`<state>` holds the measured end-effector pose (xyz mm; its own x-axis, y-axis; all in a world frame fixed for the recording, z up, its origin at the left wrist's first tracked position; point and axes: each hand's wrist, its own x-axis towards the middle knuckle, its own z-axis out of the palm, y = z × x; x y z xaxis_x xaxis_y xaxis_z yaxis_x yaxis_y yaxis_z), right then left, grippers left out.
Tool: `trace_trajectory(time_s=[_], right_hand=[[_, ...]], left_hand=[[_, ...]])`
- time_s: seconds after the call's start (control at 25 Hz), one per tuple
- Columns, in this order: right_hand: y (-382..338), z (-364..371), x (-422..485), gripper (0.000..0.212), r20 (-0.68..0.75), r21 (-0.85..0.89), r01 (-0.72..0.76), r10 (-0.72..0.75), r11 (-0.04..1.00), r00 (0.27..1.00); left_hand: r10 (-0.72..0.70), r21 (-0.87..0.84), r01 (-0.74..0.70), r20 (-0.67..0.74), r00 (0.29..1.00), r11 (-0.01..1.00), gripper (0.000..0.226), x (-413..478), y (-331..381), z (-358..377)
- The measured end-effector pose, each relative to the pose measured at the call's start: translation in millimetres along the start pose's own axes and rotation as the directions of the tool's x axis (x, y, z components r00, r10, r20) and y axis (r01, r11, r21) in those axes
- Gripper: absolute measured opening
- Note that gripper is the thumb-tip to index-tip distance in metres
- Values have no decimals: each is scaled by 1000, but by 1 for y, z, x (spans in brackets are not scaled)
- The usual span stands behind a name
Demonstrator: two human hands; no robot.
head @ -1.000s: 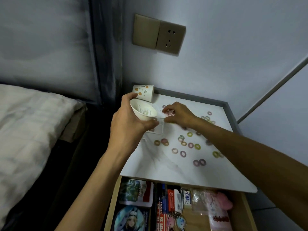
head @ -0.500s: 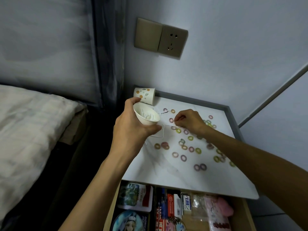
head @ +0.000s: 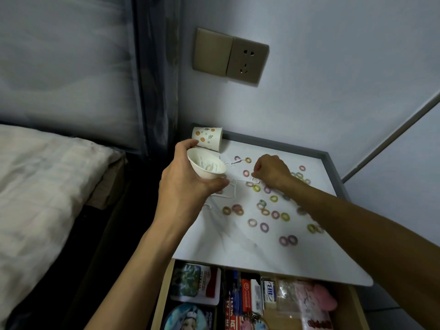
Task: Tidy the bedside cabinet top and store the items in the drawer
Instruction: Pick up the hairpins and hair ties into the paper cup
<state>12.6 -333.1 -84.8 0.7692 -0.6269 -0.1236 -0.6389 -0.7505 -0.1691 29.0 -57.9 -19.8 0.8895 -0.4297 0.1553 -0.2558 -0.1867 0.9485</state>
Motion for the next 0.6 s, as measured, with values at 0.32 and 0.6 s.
trace_trajectory(time_s=[0.32, 0.6], right_hand=[[-5, -3, -8, 12, -124, -19, 142, -143, 990, 982], [-10, 7, -17, 14, -66, 115, 358, -352, 927, 934]], left_hand=[[-2, -24, 2, -4, 1000, 1000, 84, 0, 0, -2], [-37, -36, 36, -15, 999, 999, 82, 0, -1, -3]])
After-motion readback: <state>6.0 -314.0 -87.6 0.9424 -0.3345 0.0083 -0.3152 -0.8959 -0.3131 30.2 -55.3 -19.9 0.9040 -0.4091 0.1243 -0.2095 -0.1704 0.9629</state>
